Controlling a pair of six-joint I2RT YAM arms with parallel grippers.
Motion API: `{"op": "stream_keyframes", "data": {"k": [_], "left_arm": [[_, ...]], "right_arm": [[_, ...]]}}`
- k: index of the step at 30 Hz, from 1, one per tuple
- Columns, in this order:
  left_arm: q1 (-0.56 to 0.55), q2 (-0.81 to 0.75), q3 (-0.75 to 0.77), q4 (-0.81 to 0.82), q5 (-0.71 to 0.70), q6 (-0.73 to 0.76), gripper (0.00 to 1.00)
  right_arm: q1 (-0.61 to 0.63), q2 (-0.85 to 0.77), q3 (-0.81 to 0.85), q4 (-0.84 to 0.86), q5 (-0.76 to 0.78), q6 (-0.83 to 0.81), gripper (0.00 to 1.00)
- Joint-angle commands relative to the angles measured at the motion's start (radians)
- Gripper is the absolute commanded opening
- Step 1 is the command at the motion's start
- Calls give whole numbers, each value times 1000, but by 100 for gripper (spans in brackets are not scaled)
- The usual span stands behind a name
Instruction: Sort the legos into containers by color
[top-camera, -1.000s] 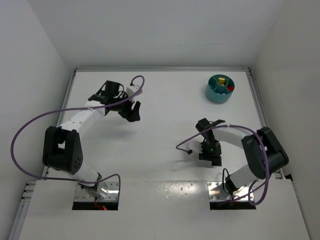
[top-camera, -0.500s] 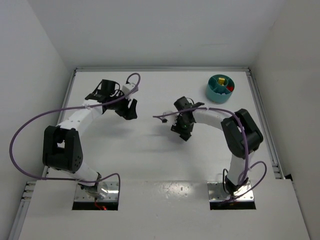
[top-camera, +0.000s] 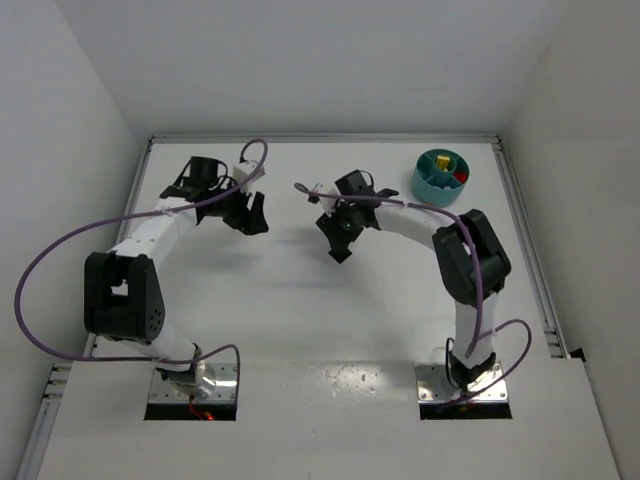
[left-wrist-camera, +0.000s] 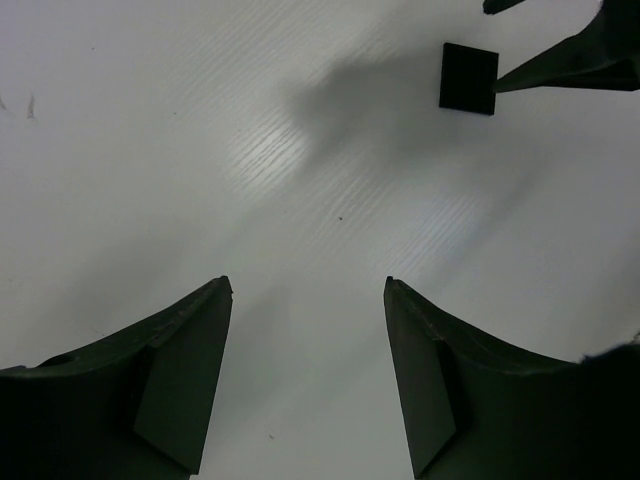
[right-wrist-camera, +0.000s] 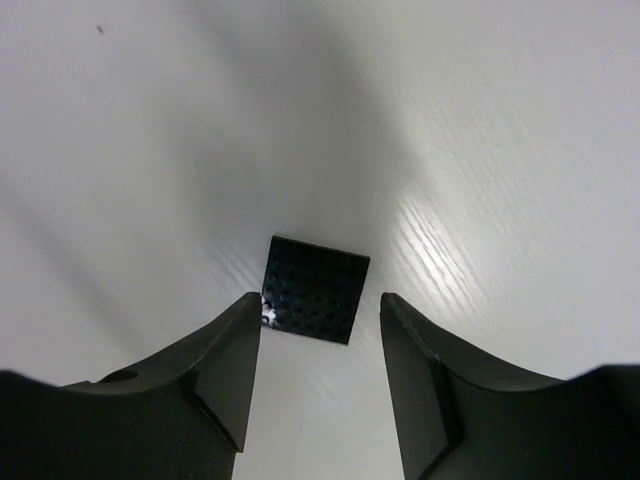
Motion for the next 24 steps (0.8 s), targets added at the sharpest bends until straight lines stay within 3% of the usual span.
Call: {"op": "stream_keyframes", "data": {"k": [1, 4, 8, 12, 14, 19, 24], "left_arm": [[5, -39, 15, 49, 53, -44, 68], [-27, -50, 5, 84, 19, -96, 68], [-159, -79, -26, 135, -160, -129, 68], [-282, -26, 12, 37, -95, -4, 70], [-337, 33, 67, 11, -128, 28, 71], [-403, 145, 170, 10, -355, -133, 68], [-575, 218, 181, 23, -614, -308, 66]], "right_arm": [[-21, -165, -4, 37, 9, 126, 52], [-43, -286, -67, 48, 106, 181, 55], [-116, -343, -87, 20, 216, 282, 61], [-204, -364, -102, -24, 226, 346, 61], [-257, -364, -111, -44, 226, 385, 61], [-365, -401, -122, -58, 276, 455, 67], [-466, -392, -68, -100, 232, 498, 69]]}}
